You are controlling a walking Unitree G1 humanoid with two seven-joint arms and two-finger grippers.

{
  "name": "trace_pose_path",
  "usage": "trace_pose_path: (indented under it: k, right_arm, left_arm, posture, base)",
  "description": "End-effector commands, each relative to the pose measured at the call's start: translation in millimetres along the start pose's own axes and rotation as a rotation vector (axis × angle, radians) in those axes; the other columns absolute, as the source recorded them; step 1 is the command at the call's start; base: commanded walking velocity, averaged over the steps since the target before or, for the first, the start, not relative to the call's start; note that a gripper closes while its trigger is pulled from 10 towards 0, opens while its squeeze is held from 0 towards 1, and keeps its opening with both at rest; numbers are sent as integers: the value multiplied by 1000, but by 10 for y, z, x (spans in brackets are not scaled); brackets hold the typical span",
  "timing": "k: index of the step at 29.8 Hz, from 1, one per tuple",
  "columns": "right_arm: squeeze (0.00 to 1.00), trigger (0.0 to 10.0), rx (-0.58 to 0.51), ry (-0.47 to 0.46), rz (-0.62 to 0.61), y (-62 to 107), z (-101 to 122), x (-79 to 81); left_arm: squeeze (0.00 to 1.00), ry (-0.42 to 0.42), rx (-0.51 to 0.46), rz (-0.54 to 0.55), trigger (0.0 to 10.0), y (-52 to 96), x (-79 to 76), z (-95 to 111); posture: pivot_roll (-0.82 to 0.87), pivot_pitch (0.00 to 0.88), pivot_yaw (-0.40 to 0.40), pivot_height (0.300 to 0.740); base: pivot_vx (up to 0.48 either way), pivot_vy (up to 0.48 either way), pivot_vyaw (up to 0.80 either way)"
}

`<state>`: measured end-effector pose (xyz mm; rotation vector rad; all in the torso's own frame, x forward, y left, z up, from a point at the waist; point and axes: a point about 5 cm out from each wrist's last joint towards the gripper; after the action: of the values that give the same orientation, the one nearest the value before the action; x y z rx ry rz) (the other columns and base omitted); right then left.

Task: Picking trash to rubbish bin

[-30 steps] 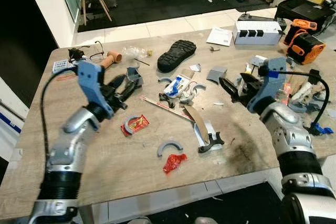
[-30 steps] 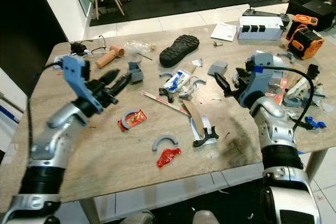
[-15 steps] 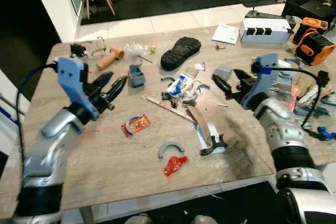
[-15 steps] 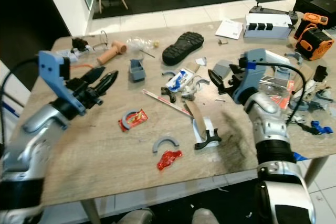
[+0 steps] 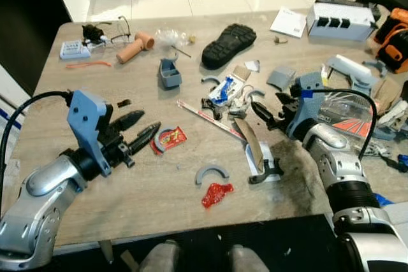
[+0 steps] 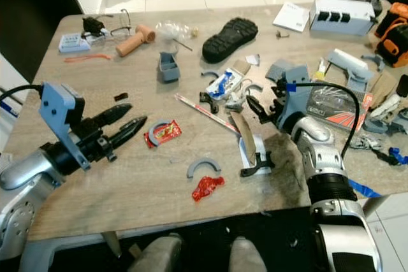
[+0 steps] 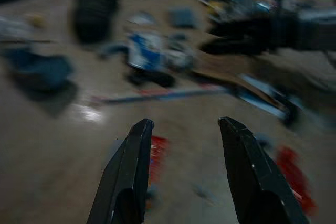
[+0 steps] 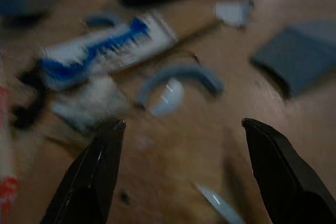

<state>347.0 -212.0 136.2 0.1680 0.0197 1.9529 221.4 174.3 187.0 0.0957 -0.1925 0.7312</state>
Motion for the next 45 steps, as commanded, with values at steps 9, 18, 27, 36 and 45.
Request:
trace_pose_path:
  k: [9, 18, 27, 36, 45]
  right_arm:
    - [0, 10000, -80, -10, 94, -30, 147, 116]
    - [0, 10000, -106, 33, 150, -134, 339, 153]
    - [0, 10000, -49, 39, 248, -279, 282, 305]
    - [0, 10000, 97, 128, 240, -286, 96, 290]
    - [0, 1216, 207, 89, 220, -212, -88, 221]
  left_arm:
    - [0, -27, -27, -28, 10000, 34, -69, 164]
    - [0, -39, -61, -30, 10000, 21, -169, 249]
    - [0, -37, -88, -30, 10000, -18, -246, 325]
    - [0, -31, -91, -46, 10000, -38, -310, 333]
    - [0, -32, -99, -54, 10000, -58, -323, 358]
  posture:
    - [0, 222, 0, 740]
    - [7, 228, -24, 740]
    - [16, 227, -32, 740]
    - [15, 224, -37, 740]
    - [6, 226, -43, 740]
  base:
    - [0, 0, 0]
    - [0, 0, 0]
    - [0, 0, 0]
    - [0, 0, 0]
    - [0, 0, 0]
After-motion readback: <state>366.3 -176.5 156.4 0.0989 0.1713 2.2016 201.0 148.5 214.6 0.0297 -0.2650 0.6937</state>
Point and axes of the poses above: a point about 5 cm out from each wrist's last joint towards the gripper, its own y axis pointing back from the gripper into the wrist, its own z axis along the axis of the wrist's last joint, x = y × z, and after that the axes turned 7 degrees about -y, right-handed
